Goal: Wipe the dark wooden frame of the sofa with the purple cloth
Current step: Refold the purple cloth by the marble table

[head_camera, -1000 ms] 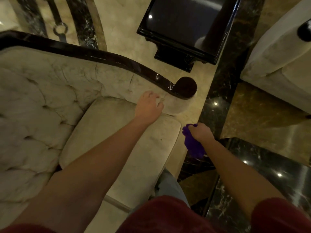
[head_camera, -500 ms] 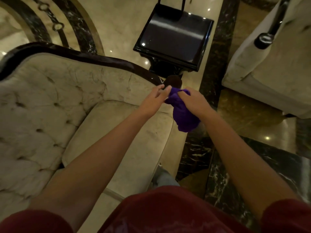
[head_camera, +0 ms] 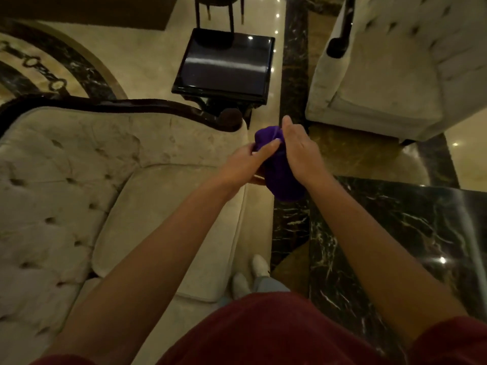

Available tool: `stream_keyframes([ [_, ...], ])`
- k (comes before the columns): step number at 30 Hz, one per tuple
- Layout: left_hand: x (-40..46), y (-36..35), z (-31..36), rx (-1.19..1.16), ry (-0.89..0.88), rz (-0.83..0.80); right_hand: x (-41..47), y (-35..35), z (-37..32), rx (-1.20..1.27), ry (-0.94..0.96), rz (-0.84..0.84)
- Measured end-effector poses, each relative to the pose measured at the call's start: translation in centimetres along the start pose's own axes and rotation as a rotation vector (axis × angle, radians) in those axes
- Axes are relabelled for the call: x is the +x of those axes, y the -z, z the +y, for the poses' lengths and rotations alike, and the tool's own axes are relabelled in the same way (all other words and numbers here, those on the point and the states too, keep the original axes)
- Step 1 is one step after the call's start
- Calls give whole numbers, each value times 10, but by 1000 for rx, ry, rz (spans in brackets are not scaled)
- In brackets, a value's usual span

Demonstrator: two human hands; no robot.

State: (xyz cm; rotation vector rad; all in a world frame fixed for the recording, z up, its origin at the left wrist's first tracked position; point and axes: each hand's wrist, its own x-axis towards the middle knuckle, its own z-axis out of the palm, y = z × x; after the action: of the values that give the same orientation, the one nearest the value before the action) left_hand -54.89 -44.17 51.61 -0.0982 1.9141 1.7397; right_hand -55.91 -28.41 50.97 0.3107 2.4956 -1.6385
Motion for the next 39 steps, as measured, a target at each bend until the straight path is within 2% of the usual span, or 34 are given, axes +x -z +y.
stream_keyframes([
  [2,-2,-21,0,-84,26,18,-15,19,14,104,-47,36],
  [6,-7,-73,-3,-149,54,-46,-45,60,58,350,-181,167],
  [9,-10,-119,-8,-157,50,-89,-77,92,110,537,-354,268],
  [11,-12,-147,-11,-178,39,-119,-103,112,145,566,-451,318],
  [13,-12,-161,-17,-203,35,-138,-125,126,168,485,-496,350],
  [14,-15,-187,-24,-182,42,-193,-150,144,190,461,-515,427],
  [16,-16,-203,-36,-139,43,-191,-179,157,210,437,-463,483],
  [18,-24,-253,-51,-106,65,-300,-231,185,241,512,-475,606],
  [19,-23,-250,-55,-113,78,-288,-230,183,241,543,-470,570],
  [21,-35,-291,-73,-101,136,-393,-270,199,261,632,-576,598],
  [22,-35,-289,-77,-101,145,-388,-268,195,259,686,-617,559],
  [24,-50,-317,-89,-85,169,-495,-301,197,270,817,-704,595],
  [25,-52,-318,-92,-66,161,-504,-300,194,268,862,-691,563],
  [28,-71,-338,-109,78,130,-634,-324,179,271,1013,-596,674],
  [30,-87,-350,-123,262,107,-760,-347,168,273,1059,-555,870],
  [33,-93,-346,-136,447,155,-931,-376,157,275,997,-558,1048],
  [35,-93,-342,-144,487,239,-1003,-397,153,273,923,-568,1072],
  [36,-98,-343,-148,528,227,-1040,-412,146,274,888,-573,1093],
  [39,-112,-353,-162,724,3,-945,-439,129,269,777,-570,1100],
])
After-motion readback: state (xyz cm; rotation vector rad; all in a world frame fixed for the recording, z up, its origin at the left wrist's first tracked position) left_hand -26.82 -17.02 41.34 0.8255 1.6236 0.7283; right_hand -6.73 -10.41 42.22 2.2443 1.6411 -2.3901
